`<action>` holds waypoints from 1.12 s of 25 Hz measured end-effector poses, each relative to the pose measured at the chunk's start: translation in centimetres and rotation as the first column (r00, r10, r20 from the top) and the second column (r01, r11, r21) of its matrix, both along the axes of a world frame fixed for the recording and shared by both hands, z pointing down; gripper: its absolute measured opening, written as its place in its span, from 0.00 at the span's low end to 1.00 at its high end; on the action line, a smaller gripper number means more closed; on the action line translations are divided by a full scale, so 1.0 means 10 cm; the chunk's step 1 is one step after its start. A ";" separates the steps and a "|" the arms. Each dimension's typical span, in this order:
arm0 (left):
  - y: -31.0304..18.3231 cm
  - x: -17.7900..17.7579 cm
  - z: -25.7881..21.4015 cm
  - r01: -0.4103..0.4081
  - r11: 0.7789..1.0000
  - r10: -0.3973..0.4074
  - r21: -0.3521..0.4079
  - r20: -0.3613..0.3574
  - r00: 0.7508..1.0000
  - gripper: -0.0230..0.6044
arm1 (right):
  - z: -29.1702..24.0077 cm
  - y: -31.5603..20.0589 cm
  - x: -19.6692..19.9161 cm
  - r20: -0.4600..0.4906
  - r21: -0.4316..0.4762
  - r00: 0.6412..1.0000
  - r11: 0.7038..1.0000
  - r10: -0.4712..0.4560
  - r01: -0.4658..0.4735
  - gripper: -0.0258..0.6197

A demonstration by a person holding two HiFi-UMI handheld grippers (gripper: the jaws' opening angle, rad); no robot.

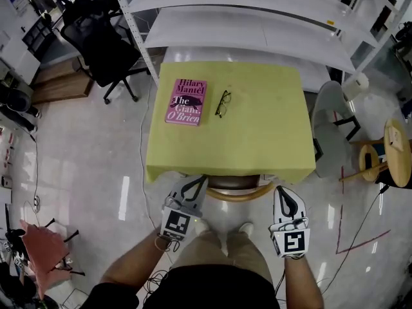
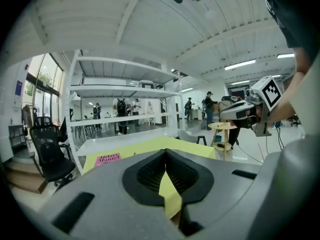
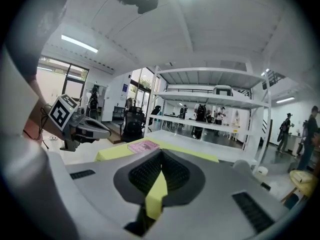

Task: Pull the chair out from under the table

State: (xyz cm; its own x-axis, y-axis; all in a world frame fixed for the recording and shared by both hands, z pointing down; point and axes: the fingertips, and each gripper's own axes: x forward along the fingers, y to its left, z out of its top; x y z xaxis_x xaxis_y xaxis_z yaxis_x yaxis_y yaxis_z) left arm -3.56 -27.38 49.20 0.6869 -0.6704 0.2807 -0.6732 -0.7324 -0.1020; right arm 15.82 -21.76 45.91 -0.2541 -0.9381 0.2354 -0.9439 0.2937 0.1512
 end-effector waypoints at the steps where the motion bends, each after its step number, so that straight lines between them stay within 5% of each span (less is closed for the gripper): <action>1: 0.01 0.03 0.05 0.011 1.000 -0.011 -0.011 -0.002 1.000 0.05 | 0.07 0.01 0.02 -0.001 -0.015 1.000 1.000 -0.012 0.012 0.05; 7: 0.07 0.23 0.43 0.069 0.995 -0.067 -0.077 0.021 0.998 0.05 | 0.50 -0.03 0.04 -0.016 -0.105 0.993 0.988 -0.116 0.113 0.05; 13: 0.20 0.26 0.88 0.081 0.989 -0.061 -0.121 0.161 0.985 0.05 | 0.94 -0.06 -0.07 -0.061 -0.198 0.971 0.956 -0.233 0.217 0.05; 18: 0.26 0.25 1.26 0.095 0.982 -0.052 -0.164 0.248 0.967 0.05 | 1.32 -0.02 -0.08 -0.068 -0.275 0.959 0.930 -0.274 0.246 0.05; 28: 0.34 0.36 1.76 0.037 0.976 0.030 -0.215 0.298 0.954 0.05 | 1.89 0.05 0.03 -0.099 -0.388 0.943 0.885 -0.318 0.257 0.05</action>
State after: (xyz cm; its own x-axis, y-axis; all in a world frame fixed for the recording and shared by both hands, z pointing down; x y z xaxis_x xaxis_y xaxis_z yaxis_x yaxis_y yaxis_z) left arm 0.06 -23.93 66.76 0.5474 -0.5733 0.6096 -0.6391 -0.7567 -0.1378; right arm 16.16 -21.30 64.82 -0.4313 -0.6697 0.6045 -0.7827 0.6111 0.1186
